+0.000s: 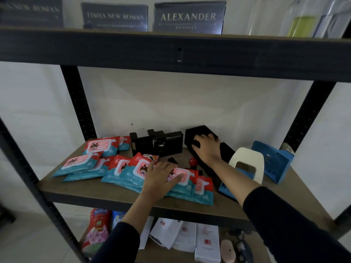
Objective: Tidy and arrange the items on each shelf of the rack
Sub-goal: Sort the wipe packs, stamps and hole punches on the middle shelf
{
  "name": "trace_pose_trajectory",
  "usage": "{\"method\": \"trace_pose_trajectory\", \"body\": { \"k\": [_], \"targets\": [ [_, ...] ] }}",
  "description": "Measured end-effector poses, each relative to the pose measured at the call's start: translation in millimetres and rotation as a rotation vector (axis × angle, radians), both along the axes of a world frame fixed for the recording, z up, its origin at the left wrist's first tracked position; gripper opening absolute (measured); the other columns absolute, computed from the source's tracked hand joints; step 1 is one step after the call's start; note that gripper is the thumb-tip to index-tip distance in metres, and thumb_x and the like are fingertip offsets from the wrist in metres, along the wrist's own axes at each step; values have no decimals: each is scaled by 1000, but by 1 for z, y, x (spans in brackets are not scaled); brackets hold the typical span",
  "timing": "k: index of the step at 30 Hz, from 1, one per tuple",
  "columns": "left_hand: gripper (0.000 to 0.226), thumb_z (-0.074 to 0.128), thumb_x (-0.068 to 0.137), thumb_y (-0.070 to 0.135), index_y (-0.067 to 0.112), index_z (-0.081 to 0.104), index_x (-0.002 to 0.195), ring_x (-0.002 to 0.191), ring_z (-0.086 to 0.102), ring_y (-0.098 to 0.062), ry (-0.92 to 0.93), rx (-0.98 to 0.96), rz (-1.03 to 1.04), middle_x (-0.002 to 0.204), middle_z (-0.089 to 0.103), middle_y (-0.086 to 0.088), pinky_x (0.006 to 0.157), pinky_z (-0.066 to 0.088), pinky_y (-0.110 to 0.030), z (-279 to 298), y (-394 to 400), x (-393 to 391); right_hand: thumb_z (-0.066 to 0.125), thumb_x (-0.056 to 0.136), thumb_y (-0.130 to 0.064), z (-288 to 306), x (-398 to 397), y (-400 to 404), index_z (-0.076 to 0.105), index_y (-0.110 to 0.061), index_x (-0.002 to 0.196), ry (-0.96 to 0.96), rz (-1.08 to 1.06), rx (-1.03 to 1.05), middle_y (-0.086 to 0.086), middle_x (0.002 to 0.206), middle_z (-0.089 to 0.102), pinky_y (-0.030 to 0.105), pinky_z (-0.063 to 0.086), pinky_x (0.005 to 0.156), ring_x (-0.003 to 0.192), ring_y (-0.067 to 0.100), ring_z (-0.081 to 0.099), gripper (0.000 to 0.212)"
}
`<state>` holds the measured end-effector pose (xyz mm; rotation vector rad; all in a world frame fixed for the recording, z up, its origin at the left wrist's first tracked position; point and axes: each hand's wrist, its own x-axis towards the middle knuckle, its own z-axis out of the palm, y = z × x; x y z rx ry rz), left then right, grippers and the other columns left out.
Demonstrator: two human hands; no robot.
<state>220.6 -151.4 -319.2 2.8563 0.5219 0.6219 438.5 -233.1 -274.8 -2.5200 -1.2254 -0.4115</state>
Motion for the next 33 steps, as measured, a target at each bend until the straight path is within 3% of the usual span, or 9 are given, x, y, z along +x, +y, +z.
{"method": "trace_pose_trajectory", "body": {
  "k": [14,25,33],
  "targets": [
    [62,22,86,69,30,52,124,120,47,-10,1,-7,-3,124,56,9,115,15,-39,-1,0,-1,51,94,-40,0,0,3,57,-26,125,-17,38,-69,-1,122,61,41,33,93,119,26,45,35],
    [65,21,85,70,29,53,124,119,50,-14,-14,23,-11,123,58,6,114,19,-41,-5,3,0,51,95,-39,-13,-2,-8,61,-21,119,-52,88,75,3,114,62,43,38,88,112,28,50,31],
    [62,21,86,70,32,54,121,117,51,-13,-31,11,-15,121,59,9,112,20,-39,-2,1,0,50,95,-38,-20,8,-17,56,-24,127,20,31,-8,3,124,58,42,36,94,122,25,45,35]
  ]
}}
